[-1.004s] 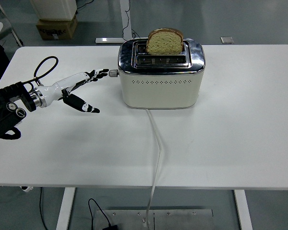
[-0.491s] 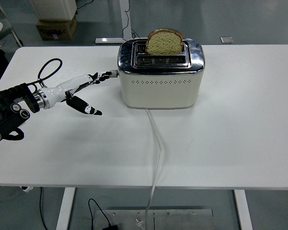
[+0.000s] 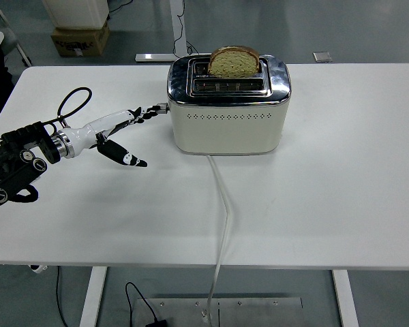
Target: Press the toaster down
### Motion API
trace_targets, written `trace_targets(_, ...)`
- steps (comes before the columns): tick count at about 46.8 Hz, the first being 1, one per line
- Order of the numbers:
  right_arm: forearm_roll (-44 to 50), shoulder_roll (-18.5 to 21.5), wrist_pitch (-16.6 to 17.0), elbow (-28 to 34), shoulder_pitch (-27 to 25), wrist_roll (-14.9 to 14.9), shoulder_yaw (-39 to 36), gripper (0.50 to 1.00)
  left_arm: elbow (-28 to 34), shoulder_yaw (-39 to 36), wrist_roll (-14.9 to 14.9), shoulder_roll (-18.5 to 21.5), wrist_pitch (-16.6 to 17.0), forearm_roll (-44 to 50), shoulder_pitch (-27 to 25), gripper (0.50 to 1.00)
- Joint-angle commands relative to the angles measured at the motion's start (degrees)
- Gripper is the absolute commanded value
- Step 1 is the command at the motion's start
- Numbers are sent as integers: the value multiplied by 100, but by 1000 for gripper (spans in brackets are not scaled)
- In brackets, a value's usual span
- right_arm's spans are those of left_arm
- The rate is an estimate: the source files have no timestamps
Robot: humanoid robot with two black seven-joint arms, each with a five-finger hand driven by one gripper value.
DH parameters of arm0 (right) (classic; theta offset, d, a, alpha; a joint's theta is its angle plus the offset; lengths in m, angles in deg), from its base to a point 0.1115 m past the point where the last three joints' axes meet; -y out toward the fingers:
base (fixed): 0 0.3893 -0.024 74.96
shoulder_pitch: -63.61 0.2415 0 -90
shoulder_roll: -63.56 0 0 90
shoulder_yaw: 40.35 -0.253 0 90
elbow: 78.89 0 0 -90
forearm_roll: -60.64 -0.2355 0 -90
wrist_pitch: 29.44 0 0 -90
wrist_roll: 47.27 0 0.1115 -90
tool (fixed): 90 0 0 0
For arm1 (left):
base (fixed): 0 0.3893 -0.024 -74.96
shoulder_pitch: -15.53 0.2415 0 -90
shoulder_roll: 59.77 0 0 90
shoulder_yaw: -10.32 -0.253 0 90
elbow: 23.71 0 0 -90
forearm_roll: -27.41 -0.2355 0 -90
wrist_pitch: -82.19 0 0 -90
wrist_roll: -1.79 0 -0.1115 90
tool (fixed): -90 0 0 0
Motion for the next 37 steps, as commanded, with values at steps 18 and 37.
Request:
trace_targets(18, 7, 0, 0, -4, -4, 0, -2, 998, -200, 0, -78, -208, 8, 26, 54, 1000)
trace_targets(37, 7, 0, 0, 4, -5, 0, 7, 998, -385, 0, -148, -331, 8, 26, 186, 1000)
